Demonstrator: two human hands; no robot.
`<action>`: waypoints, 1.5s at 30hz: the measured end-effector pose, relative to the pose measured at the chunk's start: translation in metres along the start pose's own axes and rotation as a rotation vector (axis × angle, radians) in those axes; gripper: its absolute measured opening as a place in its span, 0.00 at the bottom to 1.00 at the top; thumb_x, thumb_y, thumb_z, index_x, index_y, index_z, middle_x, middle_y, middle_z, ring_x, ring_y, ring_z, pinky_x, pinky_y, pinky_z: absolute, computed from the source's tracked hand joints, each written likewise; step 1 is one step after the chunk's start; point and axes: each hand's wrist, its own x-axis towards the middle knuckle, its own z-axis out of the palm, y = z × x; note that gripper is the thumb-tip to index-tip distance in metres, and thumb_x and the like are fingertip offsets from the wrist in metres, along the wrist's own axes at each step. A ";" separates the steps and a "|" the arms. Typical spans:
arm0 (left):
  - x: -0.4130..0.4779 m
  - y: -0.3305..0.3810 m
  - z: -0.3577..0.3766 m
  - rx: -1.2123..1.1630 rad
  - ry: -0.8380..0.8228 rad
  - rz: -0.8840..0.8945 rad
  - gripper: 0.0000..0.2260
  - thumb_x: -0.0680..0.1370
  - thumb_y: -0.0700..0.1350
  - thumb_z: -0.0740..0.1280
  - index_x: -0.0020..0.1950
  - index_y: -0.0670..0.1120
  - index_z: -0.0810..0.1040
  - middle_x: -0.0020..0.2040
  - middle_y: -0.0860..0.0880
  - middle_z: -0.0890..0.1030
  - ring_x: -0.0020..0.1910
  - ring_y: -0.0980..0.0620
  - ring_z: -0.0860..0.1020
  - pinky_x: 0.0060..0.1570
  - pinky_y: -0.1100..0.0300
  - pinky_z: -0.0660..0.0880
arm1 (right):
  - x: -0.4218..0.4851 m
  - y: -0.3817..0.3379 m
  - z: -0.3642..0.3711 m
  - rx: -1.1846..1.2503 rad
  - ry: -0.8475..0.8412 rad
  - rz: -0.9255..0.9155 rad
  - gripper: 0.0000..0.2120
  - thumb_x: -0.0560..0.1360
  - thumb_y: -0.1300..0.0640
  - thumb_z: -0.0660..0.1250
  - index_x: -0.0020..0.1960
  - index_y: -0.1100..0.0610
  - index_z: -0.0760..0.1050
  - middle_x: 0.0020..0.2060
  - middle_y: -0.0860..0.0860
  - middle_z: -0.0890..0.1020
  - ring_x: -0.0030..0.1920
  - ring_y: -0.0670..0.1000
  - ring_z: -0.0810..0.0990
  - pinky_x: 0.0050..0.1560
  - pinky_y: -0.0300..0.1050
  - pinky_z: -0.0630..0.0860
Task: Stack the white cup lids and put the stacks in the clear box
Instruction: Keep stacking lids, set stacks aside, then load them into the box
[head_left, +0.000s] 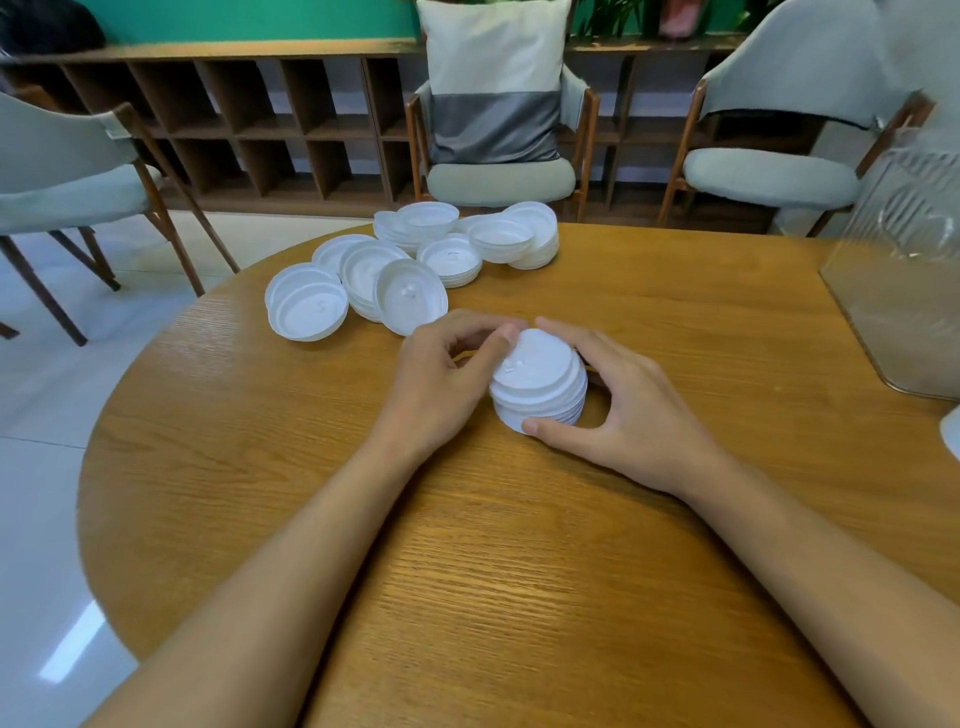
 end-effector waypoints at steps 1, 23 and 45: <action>-0.001 0.002 0.001 -0.010 -0.036 -0.004 0.09 0.82 0.50 0.72 0.60 0.51 0.87 0.58 0.55 0.85 0.60 0.57 0.82 0.62 0.53 0.78 | 0.000 0.001 0.000 0.001 0.008 -0.004 0.41 0.71 0.41 0.79 0.80 0.43 0.65 0.70 0.39 0.75 0.70 0.38 0.72 0.70 0.43 0.72; -0.005 0.003 -0.009 0.100 -0.194 0.091 0.30 0.69 0.50 0.84 0.69 0.54 0.80 0.64 0.56 0.82 0.66 0.56 0.79 0.64 0.52 0.78 | 0.001 0.005 -0.001 0.023 -0.009 0.036 0.47 0.69 0.41 0.80 0.82 0.46 0.63 0.69 0.39 0.76 0.69 0.36 0.72 0.67 0.31 0.68; 0.017 -0.035 -0.030 0.649 0.178 0.097 0.14 0.78 0.44 0.72 0.64 0.48 0.81 0.63 0.51 0.81 0.62 0.49 0.79 0.61 0.50 0.77 | -0.001 0.003 -0.001 0.004 0.006 0.065 0.48 0.66 0.39 0.81 0.81 0.44 0.65 0.65 0.37 0.76 0.64 0.26 0.69 0.61 0.20 0.62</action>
